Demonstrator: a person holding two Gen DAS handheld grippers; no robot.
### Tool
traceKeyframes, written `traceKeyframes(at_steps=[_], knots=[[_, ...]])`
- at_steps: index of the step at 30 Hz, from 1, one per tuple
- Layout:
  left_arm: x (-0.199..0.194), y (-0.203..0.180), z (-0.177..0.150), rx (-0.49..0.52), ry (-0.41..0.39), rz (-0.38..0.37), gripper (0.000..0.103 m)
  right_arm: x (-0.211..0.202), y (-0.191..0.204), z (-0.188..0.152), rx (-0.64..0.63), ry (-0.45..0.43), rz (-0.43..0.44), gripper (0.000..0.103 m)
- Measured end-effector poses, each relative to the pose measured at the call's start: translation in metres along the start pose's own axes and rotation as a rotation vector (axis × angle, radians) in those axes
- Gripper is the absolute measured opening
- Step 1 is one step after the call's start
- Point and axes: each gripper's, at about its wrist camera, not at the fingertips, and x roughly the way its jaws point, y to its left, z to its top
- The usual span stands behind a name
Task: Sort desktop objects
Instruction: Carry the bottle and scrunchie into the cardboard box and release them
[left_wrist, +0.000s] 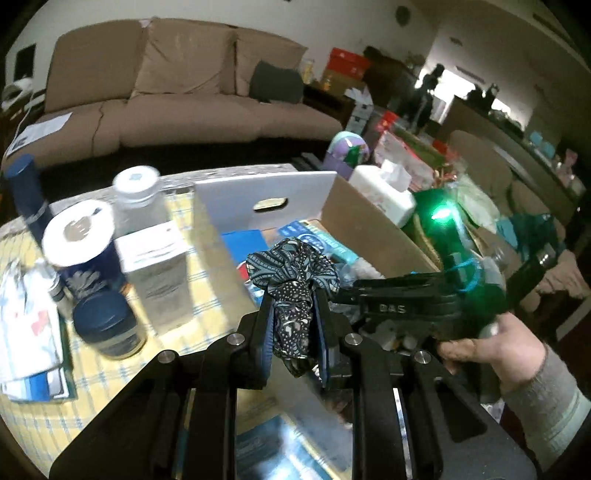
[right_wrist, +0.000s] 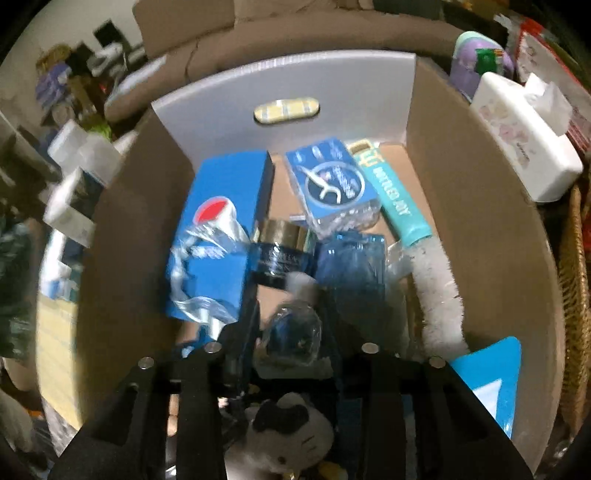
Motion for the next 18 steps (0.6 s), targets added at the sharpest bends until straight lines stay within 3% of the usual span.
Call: traceKeyframes(at_steps=[5,11,12,14,15,18], knots=[[0.026,-0.016,0.004,0.026,0.063,0.017,0.017,-0.041,-0.010,-0.012,0.014,-0.092,0.042,0.049],[0.073,-0.032,0.003,0.073,0.142,0.109,0.019,-0.067,-0.001,-0.031,-0.027,-0.127,0.070,0.050],[0.080,-0.034,0.002,0.079,0.160,0.124,0.023,-0.069,0.001,-0.034,-0.036,-0.131,0.074,0.050],[0.083,-0.034,-0.001,0.082,0.162,0.158,0.042,-0.070,0.006,-0.037,-0.050,-0.132,0.077,0.050],[0.079,-0.031,-0.001,0.064,0.147,0.165,0.058,-0.072,0.007,-0.038,-0.057,-0.134,0.073,0.050],[0.060,-0.021,-0.005,0.011,0.118,0.134,0.077,-0.074,0.009,-0.041,-0.068,-0.145,0.051,0.051]])
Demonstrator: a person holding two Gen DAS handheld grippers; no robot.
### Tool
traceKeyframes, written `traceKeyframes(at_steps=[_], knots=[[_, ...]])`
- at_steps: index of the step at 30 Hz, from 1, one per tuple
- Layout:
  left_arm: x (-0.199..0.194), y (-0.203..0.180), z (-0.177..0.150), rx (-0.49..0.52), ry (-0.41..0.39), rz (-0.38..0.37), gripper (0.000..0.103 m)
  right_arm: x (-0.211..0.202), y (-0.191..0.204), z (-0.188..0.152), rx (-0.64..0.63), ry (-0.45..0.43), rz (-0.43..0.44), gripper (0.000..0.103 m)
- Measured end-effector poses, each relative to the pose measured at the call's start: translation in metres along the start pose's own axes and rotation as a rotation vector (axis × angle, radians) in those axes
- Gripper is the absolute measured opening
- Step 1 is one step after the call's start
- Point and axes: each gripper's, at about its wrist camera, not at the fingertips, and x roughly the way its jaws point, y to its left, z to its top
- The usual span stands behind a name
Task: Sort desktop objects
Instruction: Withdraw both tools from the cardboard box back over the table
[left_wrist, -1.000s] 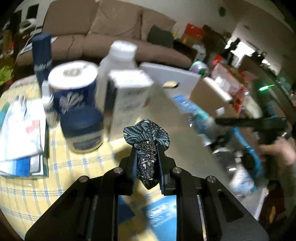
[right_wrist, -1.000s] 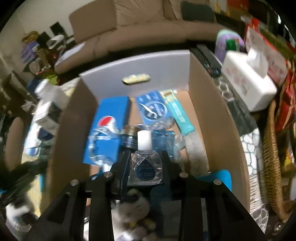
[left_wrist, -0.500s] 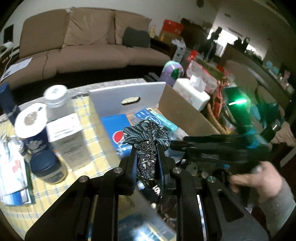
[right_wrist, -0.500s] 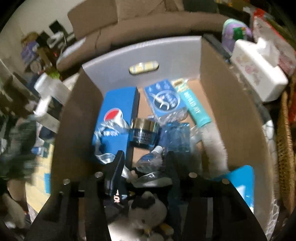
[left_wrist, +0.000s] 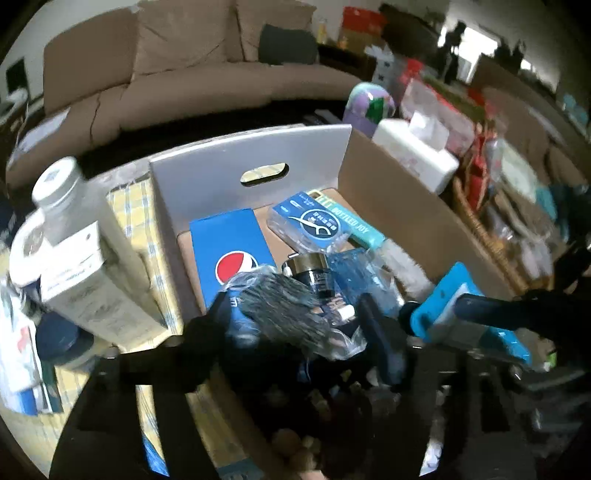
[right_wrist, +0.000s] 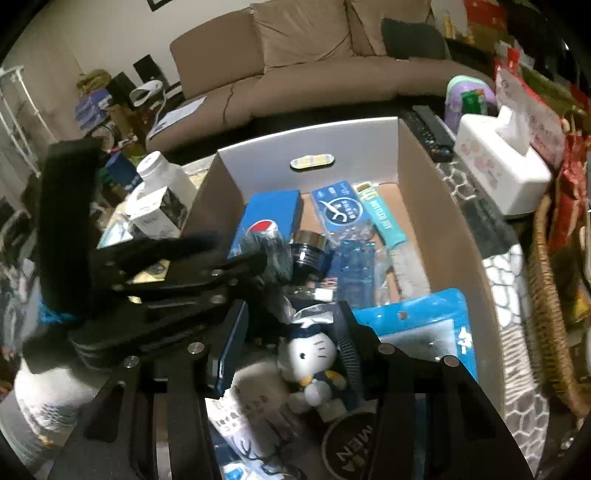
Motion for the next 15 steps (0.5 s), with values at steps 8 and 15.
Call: traceKeyframes(at_steps=[8,15], knots=[[-0.082,0.034,-0.023,-0.057,-0.122,-0.077,0.093,-0.006,0.012,-0.009,0.023,-0.014,0.035,0.060],[-0.148,0.087,-0.069,-0.048,-0.127,-0.030,0.103,-0.026,0.055,-0.021,-0.005,-0.041,0.075,0.090]])
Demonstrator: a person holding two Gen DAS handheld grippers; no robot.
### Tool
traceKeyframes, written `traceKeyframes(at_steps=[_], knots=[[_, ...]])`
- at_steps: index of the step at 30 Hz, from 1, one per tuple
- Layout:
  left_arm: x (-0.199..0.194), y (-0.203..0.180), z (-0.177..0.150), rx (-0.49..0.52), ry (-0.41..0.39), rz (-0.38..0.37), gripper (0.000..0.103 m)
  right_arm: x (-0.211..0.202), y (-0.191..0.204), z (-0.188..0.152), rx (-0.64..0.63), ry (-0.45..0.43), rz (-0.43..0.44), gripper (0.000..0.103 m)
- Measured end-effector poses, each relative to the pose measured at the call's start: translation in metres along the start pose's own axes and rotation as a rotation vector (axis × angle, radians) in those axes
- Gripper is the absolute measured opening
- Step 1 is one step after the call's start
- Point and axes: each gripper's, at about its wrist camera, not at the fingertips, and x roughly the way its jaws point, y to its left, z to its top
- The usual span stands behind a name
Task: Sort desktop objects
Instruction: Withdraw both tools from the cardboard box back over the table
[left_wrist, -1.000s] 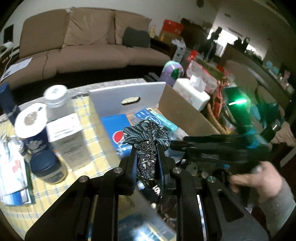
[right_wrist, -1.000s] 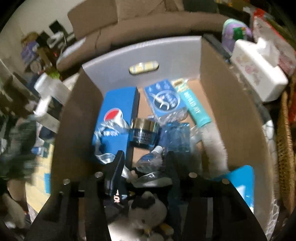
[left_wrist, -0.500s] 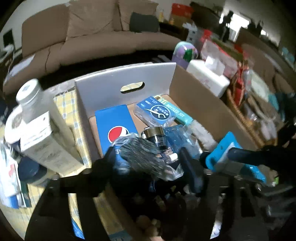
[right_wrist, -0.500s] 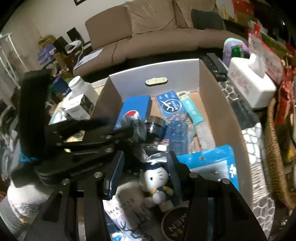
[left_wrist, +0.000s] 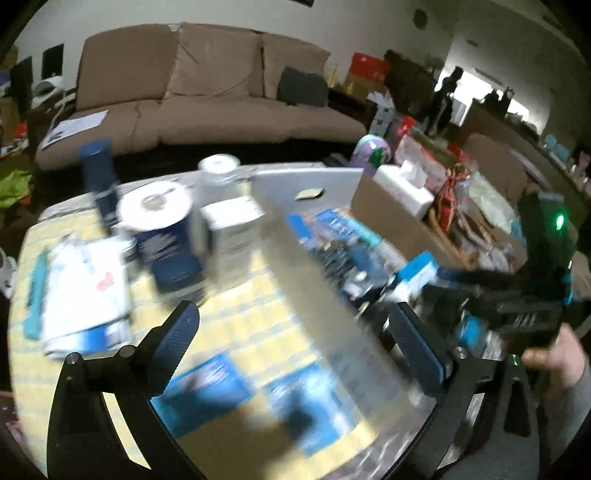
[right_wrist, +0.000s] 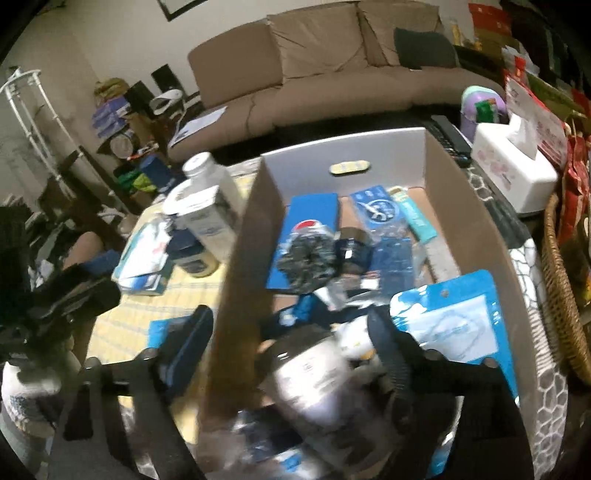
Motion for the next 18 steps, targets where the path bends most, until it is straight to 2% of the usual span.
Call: traceKeyframes(at_steps=[2,9,14,18], knots=[[-0.019,0.017,-0.013,0.000,-0.008,0.041,0.103,-0.006,0.016,-0.005,-0.019,-0.002,0.007,0.094],[-0.065,0.080,-0.069,-0.084,0.006,0.072,0.103,-0.014,0.074,-0.024,-0.074,-0.018,0.052,0.097],[-0.075,0.109,-0.109,-0.108,0.037,0.088,0.103,-0.003,0.122,-0.041,-0.129,-0.016,0.085,0.097],[-0.072,0.129,-0.137,-0.134,0.058,0.090,0.103,0.024,0.154,-0.054,-0.157,0.011,0.106,0.097]])
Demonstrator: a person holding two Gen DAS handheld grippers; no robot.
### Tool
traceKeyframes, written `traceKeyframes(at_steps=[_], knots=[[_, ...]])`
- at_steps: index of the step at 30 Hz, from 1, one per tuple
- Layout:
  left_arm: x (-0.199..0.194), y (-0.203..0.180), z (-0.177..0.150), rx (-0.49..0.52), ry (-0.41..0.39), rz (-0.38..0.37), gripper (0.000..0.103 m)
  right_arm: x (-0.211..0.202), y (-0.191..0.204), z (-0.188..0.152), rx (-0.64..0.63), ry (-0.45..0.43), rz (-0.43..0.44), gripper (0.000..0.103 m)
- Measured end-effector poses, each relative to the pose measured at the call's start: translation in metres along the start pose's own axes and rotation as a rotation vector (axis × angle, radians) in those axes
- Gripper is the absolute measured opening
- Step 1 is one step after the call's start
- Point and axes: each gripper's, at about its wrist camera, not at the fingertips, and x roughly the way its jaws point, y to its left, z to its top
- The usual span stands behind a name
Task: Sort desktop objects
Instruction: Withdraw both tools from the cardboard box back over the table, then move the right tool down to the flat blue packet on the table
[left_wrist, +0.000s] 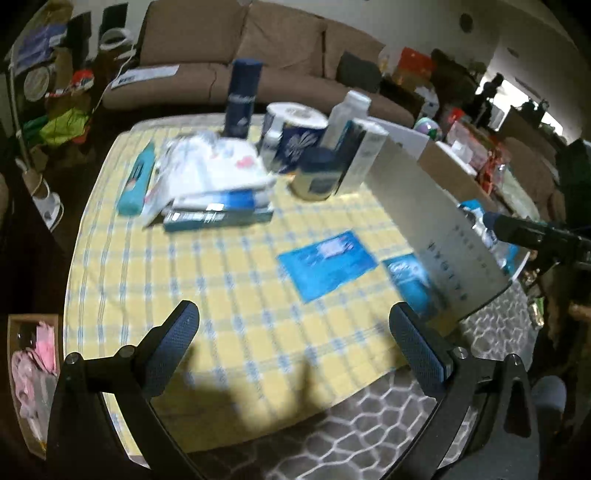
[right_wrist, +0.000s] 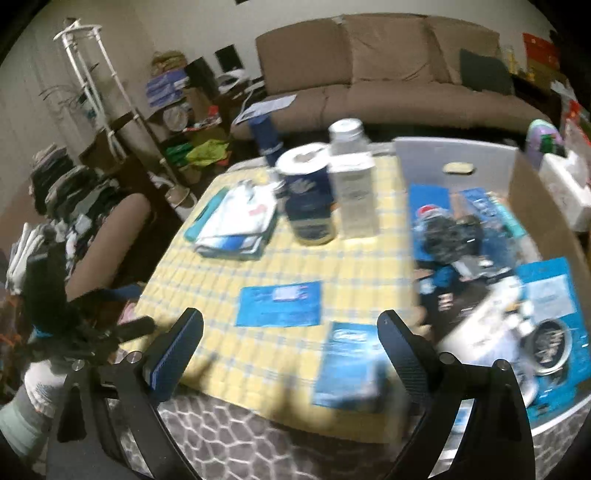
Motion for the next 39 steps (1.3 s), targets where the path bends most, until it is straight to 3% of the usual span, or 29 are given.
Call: traceKeyframes(at_steps=[8,14,22,27,28,29,30,39], knots=[[0.016,0.023,-0.019,-0.009,0.010,-0.033,0.103,0.072,0.026,-0.014,-0.072,0.072,-0.042,0.097],[0.028,0.034,-0.024,-0.025,0.007,-0.072,0.103,0.124,0.005,-0.014,-0.043,0.093,-0.093,0.097],[0.042,0.030,-0.021,-0.027,0.019,-0.105,0.103,0.160,-0.024,-0.009,0.058,0.126,-0.055,0.095],[0.051,0.013,-0.021,0.052,0.040,-0.096,0.103,0.165,-0.019,-0.015,0.030,0.152,-0.049,0.075],[0.053,0.010,-0.021,0.062,0.044,-0.094,0.103,0.165,-0.017,-0.015,0.031,0.154,-0.029,0.056],[0.054,0.007,-0.021,0.074,0.046,-0.091,0.103,0.165,-0.016,-0.015,0.041,0.163,0.003,0.028],[0.055,0.004,-0.022,0.092,0.046,-0.082,0.103,0.166,-0.014,-0.015,0.053,0.176,0.042,0.019],[0.058,0.016,-0.024,0.144,0.021,0.007,0.103,0.163,0.021,-0.015,0.089,0.172,0.235,0.014]])
